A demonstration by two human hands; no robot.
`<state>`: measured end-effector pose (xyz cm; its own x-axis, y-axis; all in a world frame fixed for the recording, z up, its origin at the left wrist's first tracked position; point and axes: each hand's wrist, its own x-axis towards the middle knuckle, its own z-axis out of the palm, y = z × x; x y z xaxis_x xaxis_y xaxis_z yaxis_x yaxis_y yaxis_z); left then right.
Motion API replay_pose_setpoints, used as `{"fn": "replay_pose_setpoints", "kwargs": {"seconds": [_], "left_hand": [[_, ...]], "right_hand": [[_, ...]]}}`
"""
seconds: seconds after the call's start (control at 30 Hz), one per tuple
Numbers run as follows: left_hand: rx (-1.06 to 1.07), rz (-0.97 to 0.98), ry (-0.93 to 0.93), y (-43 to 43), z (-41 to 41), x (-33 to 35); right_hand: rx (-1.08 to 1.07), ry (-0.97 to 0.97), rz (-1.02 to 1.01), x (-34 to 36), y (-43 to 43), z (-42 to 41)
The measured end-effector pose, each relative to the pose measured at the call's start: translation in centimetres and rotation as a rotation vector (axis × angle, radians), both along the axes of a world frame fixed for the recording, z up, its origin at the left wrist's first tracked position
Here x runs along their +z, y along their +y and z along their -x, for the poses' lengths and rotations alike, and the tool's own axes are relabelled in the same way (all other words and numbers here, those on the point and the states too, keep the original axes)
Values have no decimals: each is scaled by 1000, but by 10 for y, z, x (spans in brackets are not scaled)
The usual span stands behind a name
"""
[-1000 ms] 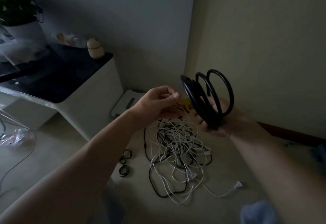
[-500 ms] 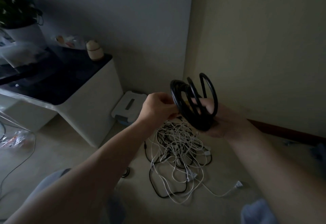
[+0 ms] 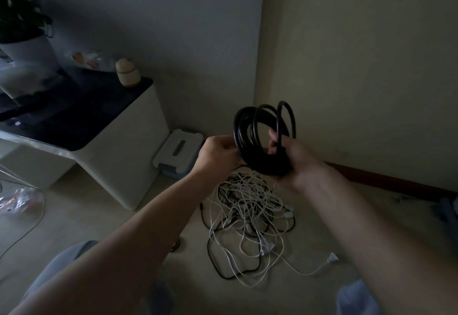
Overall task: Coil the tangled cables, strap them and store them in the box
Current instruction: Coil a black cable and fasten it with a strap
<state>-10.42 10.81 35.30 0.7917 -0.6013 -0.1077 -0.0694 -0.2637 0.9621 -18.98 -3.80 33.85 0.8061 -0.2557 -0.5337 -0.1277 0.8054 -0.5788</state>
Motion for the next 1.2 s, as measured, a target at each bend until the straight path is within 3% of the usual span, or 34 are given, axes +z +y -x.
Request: {"fn": "replay_pose_setpoints", "kwargs": {"seconds": [0.1,0.3,0.47,0.63,0.73,0.87,0.97,1.2], "left_hand": [[57,75,212,1,-2,0],[78,154,304,1,0,-1],[43,164,233,4,4,5],[85,-77,48,-1,0,4],[127,-58,-38,-1,-2,1],[115,92,118,5,4,-1],[89,27,71,5,4,0],[21,13,238,9,8,7]], "right_hand": [[-85,45,22,-1,-1,-3],[-42,-5,17,0,2,0],[44,-7,48,2,10,0],[201,63,70,0,8,3],[258,64,170,2,10,4],[373,39,273,4,13,7],[370,11,216,2,12,7],[264,41,193,0,8,6]]}}
